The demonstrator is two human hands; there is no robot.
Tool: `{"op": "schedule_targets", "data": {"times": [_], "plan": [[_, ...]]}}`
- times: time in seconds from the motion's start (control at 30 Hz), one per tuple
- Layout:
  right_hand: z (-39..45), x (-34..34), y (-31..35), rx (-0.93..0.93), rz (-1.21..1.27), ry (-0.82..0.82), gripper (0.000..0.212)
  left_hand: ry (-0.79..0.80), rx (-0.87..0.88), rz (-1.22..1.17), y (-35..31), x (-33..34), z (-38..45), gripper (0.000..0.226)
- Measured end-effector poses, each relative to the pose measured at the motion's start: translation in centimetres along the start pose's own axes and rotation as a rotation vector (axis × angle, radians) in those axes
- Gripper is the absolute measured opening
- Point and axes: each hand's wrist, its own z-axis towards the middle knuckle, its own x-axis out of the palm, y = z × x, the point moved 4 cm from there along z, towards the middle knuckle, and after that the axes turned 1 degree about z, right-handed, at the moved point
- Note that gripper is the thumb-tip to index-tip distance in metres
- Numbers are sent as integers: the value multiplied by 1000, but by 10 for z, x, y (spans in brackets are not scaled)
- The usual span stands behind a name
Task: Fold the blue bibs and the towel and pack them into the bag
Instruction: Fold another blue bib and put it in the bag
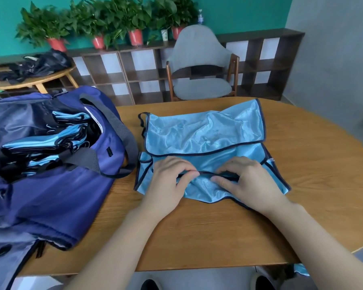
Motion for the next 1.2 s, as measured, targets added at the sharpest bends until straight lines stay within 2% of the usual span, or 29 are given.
{"op": "schedule_targets", "data": {"times": [0.13,0.27,0.5,0.67,0.83,0.93,1.03,1.13,1.2], "plan": [[1,-11,5,-41,35,-156,19,-72,11,42,-4,-9,-1,19],[-2,-26,6,-26,94,-268,17,25,4,155,5,-12,-3,31],[-9,-29,9,-25,142,-214,16,-77,87,271,-3,-13,-4,13],[-12,-36,-2,-10,77,-240,15,-162,25,270,7,-26,-6,16],[-18,-43,-17,39,-49,-301,18,-369,-30,283,10,-49,-9,14],[-20,-49,-19,64,-56,-329,14,-399,-31,255,13,-54,-11,12],[-22,-52,-24,100,-13,-327,13,-383,-81,208,15,-56,-12,10],[-24,-56,-34,158,-11,-312,13,-287,-164,143,21,-58,-14,4],[-26,-59,-43,206,-35,-313,13,-218,-201,98,27,-60,-16,8]]}}
